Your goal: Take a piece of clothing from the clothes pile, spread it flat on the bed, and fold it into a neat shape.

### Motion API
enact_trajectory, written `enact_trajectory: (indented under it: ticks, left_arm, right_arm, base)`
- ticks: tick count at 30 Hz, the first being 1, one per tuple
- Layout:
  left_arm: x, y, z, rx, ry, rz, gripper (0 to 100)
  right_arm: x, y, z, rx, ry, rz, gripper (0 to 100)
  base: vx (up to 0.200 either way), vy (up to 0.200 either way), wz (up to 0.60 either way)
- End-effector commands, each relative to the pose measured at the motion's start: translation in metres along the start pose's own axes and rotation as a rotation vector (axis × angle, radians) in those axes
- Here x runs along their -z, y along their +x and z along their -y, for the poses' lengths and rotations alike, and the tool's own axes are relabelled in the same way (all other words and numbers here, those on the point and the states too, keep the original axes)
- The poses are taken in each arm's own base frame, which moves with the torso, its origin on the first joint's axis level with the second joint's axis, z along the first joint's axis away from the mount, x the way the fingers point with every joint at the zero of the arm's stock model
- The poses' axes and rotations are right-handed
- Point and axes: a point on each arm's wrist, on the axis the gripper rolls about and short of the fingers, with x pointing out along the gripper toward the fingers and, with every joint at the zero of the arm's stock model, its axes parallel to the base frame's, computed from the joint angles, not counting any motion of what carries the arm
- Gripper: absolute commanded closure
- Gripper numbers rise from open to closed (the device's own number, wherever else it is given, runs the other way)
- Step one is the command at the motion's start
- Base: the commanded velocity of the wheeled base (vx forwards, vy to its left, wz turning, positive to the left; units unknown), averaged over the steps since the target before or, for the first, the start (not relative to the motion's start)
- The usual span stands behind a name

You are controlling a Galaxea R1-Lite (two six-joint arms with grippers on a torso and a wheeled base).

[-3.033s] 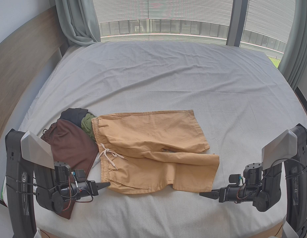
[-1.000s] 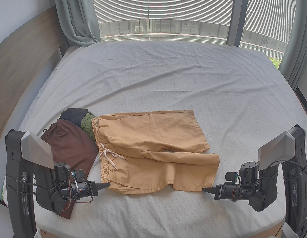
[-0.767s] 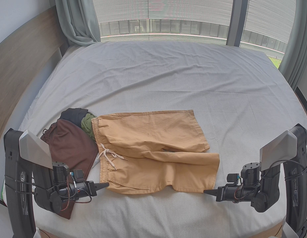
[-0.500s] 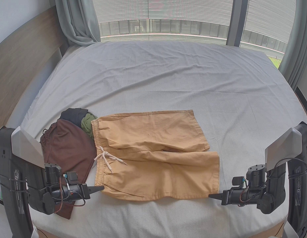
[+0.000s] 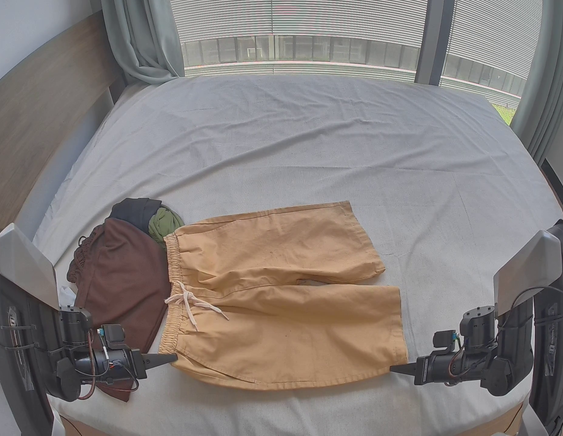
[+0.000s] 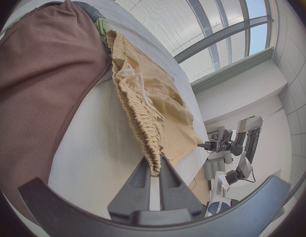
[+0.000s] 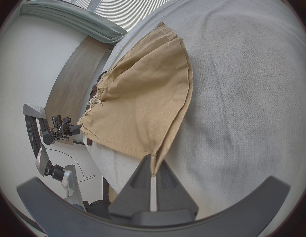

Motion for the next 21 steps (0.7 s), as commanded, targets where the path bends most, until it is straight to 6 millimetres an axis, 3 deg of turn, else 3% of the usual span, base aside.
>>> enact_trajectory:
  ticks: [1,6,7,21]
  left_arm:
    - [0.0007,0.0005,-0.0013,-0.002,-0.005,-0.003,100]
    - [0.0019,0.0011,-0.0024,-0.004,-0.009,-0.007,100]
    - [0.0019,0.0011,-0.0024,-0.004,-0.009,-0.007,100]
    - [0.0021,0.0013,-0.0026,-0.005,-0.01,-0.008,100]
  right_arm:
    - [0.0021,0.0012,0.0025,0.005,0.003,-0.01,100]
    - [0.0034,0.0009,0.0023,0.006,0.004,-0.016,100]
    - [0.0032,0.0013,0.0021,0.004,0.003,-0.015,0]
    - [0.0025,0.0079,0.0062,0.009,0.006,-0.014,0]
  base:
    - [0.0,0.0,0.0]
    - [0.0,0.0,0.0]
    - [0.0,0.0,0.0]
    - [0.0,0.0,0.0]
